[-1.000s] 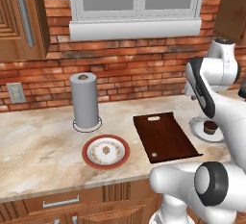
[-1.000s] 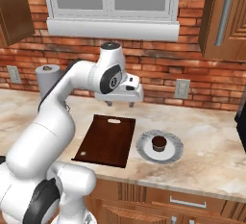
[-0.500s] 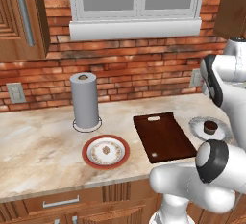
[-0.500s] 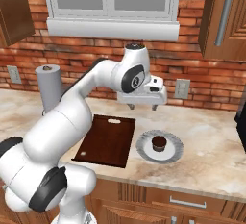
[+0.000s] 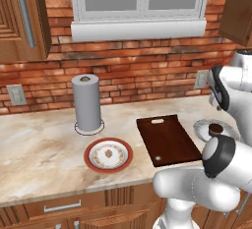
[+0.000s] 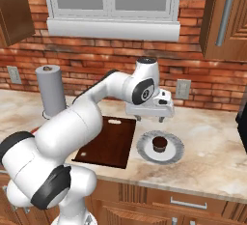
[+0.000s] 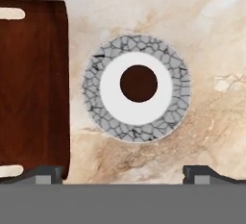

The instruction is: Move the dessert items from the plates to the tray.

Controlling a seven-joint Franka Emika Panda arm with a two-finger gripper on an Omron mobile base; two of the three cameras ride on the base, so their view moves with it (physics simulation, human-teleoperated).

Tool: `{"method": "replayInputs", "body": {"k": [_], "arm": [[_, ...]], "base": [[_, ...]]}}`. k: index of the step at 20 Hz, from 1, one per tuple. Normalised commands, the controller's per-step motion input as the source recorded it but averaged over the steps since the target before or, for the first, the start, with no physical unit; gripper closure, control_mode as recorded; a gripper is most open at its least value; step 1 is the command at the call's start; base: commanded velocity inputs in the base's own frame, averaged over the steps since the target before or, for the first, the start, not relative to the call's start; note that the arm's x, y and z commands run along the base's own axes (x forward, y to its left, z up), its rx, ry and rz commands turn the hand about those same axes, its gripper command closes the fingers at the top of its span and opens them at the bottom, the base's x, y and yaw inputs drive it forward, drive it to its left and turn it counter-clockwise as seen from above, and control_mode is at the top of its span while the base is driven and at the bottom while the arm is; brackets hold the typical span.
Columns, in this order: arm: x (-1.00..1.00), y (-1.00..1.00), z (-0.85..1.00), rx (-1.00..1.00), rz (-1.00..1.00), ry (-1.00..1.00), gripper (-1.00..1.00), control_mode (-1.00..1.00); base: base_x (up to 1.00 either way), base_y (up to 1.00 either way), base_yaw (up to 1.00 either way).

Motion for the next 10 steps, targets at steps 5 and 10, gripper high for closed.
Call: {"method": "replayInputs", "body": {"k": [5, 10], "arm": [[0.02, -0.05, -0.51, 0.01, 0.0, 0.0, -1.0, -1.0], [0.03, -0.02, -0.53, 0.0, 0.0, 0.0, -1.0, -1.0]], "base": [[0.0, 0.0, 0.0], [0.0, 0.0, 0.0]]}}
